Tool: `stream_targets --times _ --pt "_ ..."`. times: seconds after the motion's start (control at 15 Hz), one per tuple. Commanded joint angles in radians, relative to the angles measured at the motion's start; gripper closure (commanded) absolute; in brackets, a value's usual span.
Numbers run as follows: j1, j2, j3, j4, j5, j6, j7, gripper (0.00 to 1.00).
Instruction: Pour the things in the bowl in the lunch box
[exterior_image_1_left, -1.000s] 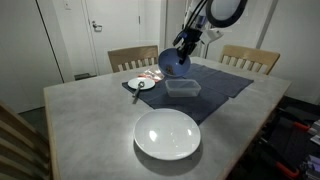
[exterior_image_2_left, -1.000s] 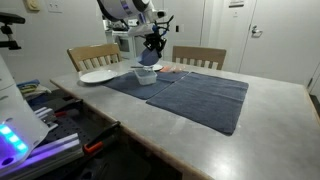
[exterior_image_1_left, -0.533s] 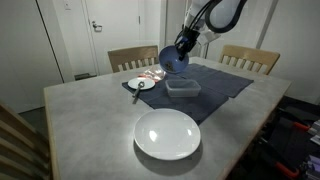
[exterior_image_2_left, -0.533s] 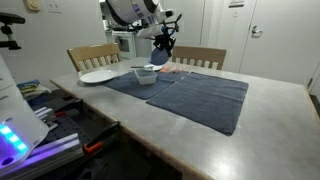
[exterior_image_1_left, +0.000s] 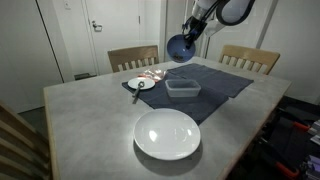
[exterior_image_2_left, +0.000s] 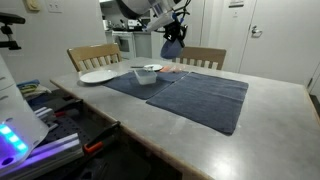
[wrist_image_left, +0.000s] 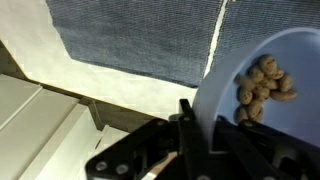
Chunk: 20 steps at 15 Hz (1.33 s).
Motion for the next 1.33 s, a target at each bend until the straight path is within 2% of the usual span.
stream_targets --times 0.0,0.13,0.27,0.47,0.53,0.73,0.87,1.0,1.27 --pt "0.09 -0.061 -0.096 -0.009 -0.145 -0.074 0.089 0.98" --pt "0.137 -0.099 -0.135 -0.021 -0.248 -0.142 0.152 0.98" --pt "0.172 -0.146 -0.142 -0.039 -0.319 -0.263 0.196 0.98" --pt "0.201 -0.221 -0.106 -0.088 -0.267 -0.493 0.135 0.98" --pt "0.048 -0.256 0.073 -0.099 -0.256 -0.578 0.116 0.98" --pt "-0.029 -0.302 0.22 -0.137 -0.079 -0.728 -0.02 0.98" --pt "-0.064 -0.322 0.298 -0.154 0.039 -0.792 -0.098 0.98" --pt "-0.086 -0.319 0.354 -0.158 0.115 -0.815 -0.122 0.98" --pt "-0.112 -0.29 0.417 -0.143 0.152 -0.814 -0.089 0.98"
